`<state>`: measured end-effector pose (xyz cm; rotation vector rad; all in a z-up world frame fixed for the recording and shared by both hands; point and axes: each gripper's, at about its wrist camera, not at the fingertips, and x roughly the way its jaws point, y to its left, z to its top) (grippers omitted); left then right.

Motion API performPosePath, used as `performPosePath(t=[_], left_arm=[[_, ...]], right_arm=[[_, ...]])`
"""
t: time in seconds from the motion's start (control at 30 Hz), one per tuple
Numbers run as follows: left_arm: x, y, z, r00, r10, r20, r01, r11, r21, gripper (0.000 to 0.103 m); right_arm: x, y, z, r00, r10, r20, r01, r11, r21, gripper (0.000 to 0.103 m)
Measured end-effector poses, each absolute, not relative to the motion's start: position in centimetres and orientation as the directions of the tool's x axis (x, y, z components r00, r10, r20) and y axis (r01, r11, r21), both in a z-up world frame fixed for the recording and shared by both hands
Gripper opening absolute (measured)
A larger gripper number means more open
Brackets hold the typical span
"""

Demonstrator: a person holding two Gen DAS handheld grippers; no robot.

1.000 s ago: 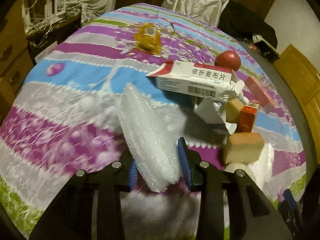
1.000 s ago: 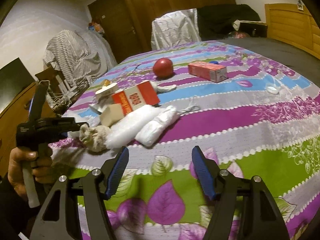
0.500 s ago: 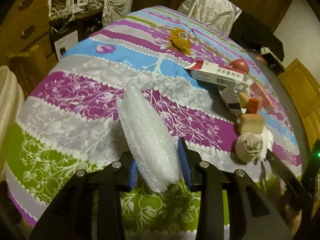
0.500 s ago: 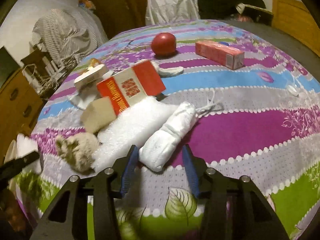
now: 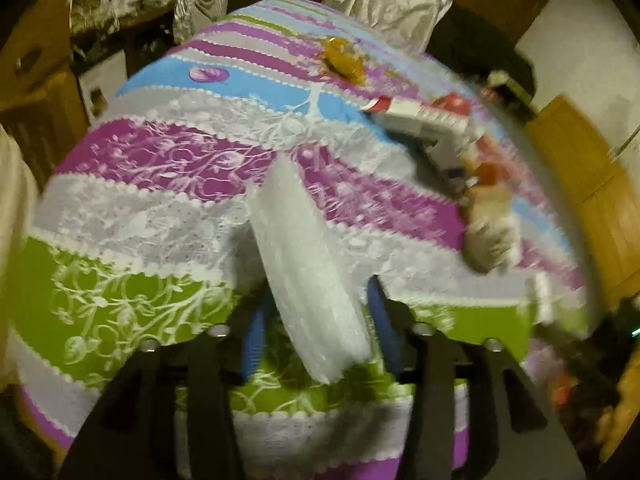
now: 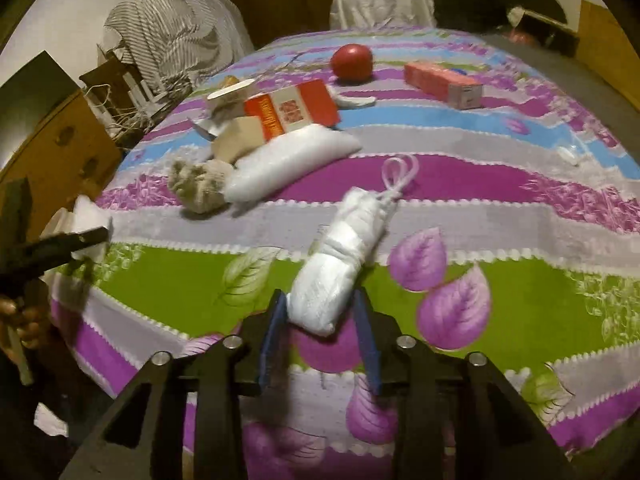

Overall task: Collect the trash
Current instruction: 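Grasp the white foam sheet with the left tool while the right tool grasps the white cloth bundle, then carry the foam sheet and cloth bundle with both tools over the bucket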

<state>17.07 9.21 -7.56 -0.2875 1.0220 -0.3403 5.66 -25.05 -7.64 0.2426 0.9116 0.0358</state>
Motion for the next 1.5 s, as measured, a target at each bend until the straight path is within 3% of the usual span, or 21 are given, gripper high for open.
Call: performPosePath(t=[0.03,0.07,0.1,0.23,0.3,0.37,0.47,0.57,0.6,0.63,0.67,0.87,1.13,1.5], left_arm=[[16.9,9.8,-7.3,0.499,-0.426,-0.754,0.121,0.897,-0.426,0.07],[16.5,10.2,-6.9,0.532,-0.419,-0.736,0.099,0.894,-0.438,0.074],[16.0,10.4,-6.6,0.557,-0.408,-0.723,0.088,0.895,-0.437,0.08],[14.8,9.7,-5.7,0.615,-0.321,-0.72,0.068,0.932,-0.357,0.081],[14.4,8.3,-5.2,0.647,-0.229,-0.727,0.063,0.966,-0.249,0.082],[14.5,7.5,-5.1,0.673,-0.1,-0.733,-0.007,0.99,-0.141,0.082],[15.1,6.5,-5.4,0.676,0.042,-0.736,-0.071,0.997,-0.009,0.082],[15.2,5.5,-5.9,0.678,0.134,-0.723,-0.076,0.991,0.112,0.082],[15.4,5.3,-6.3,0.673,0.144,-0.726,-0.068,0.989,0.133,0.077],[15.7,5.4,-6.9,0.653,0.129,-0.747,-0.05,0.991,0.127,0.059],[15.7,5.7,-7.2,0.634,0.1,-0.767,-0.038,0.994,0.098,0.053],[15.5,7.4,-7.0,0.638,-0.001,-0.77,-0.027,0.999,-0.024,0.049],[13.9,8.1,-4.5,0.687,-0.06,-0.724,-0.015,0.995,-0.097,0.049],[11.5,7.2,-3.0,0.717,-0.024,-0.696,-0.008,0.999,-0.043,0.049]], right_arm=[[5.6,-25.0,-7.4,0.623,0.124,-0.772,0.083,0.971,0.223,0.058],[5.3,-24.8,-7.0,0.642,0.101,-0.76,0.099,0.972,0.213,0.073],[5.2,-24.7,-6.7,0.659,0.075,-0.749,0.117,0.973,0.2,0.077],[5.6,-24.2,-6.8,0.662,0.03,-0.749,0.187,0.961,0.204,0.078],[5.8,-24.1,-7.3,0.654,0.027,-0.756,0.208,0.954,0.214,0.071],[5.9,-24.1,-7.7,0.651,0.017,-0.759,0.233,0.947,0.221,0.056],[6.0,-24.0,-8.1,0.652,-0.007,-0.758,0.249,0.947,0.205,0.048],[6.0,-24.1,-8.4,0.657,-0.026,-0.753,0.261,0.946,0.195,0.036],[6.0,-24.2,-8.5,0.657,-0.031,-0.753,0.263,0.945,0.192,0.033],[5.8,-24.4,-8.6,0.662,-0.031,-0.749,0.266,0.943,0.197,0.03],[5.7,-24.6,-8.7,0.666,-0.026,-0.746,0.266,0.942,0.205,0.029],[5.2,-24.6,-8.2,0.691,-0.012,-0.723,0.242,0.946,0.216,0.027],[3.9,-22.2,-5.3,0.757,0.007,-0.653,0.151,0.971,0.186,0.027],[2.2,-17.8,-5.1,0.757,0.079,-0.649,0.03,0.987,0.155,0.027]])
